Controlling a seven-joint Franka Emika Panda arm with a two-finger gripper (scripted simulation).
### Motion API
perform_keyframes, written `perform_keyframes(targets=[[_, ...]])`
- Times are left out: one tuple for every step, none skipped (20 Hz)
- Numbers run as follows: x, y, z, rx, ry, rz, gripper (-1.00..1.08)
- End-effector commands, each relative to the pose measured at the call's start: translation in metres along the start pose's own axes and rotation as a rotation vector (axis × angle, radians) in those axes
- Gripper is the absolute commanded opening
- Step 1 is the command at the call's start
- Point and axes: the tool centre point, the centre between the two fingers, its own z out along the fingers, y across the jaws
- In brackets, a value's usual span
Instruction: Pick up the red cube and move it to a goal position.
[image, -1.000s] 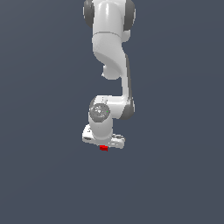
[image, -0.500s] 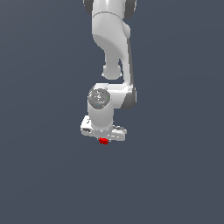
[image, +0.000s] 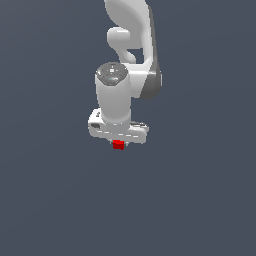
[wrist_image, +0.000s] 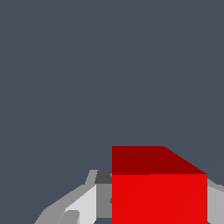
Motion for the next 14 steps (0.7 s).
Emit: perform_keyframes(targets=[[-0.006, 0.000, -0.022, 0.000, 0.000, 0.000, -1.00], [-0.007, 0.000, -0.030, 0.000, 0.000, 0.000, -1.00], [-0.009, 0.000, -0.037, 0.000, 0.000, 0.000, -1.00], [-0.011, 0.000, -0.044, 0.000, 0.000, 0.000, -1.00], [-0.012, 0.000, -0.050, 0.000, 0.000, 0.000, -1.00], [-0.013, 0.000, -0.055, 0.000, 0.000, 0.000, -1.00], [-0.014, 0.000, -0.060, 0.000, 0.000, 0.000, -1.00], [-0.015, 0.000, -0.065, 0.000, 0.000, 0.000, -1.00], [-0.015, 0.000, -0.069, 0.000, 0.000, 0.000, -1.00], [-0.016, 0.000, -0.072, 0.000, 0.000, 0.000, -1.00], [-0.016, 0.000, -0.074, 0.000, 0.000, 0.000, -1.00], [-0.017, 0.000, -0.076, 0.000, 0.000, 0.000, -1.00], [-0.017, 0.000, -0.077, 0.000, 0.000, 0.000, -1.00], [-0.017, 0.000, -0.077, 0.000, 0.000, 0.000, -1.00]])
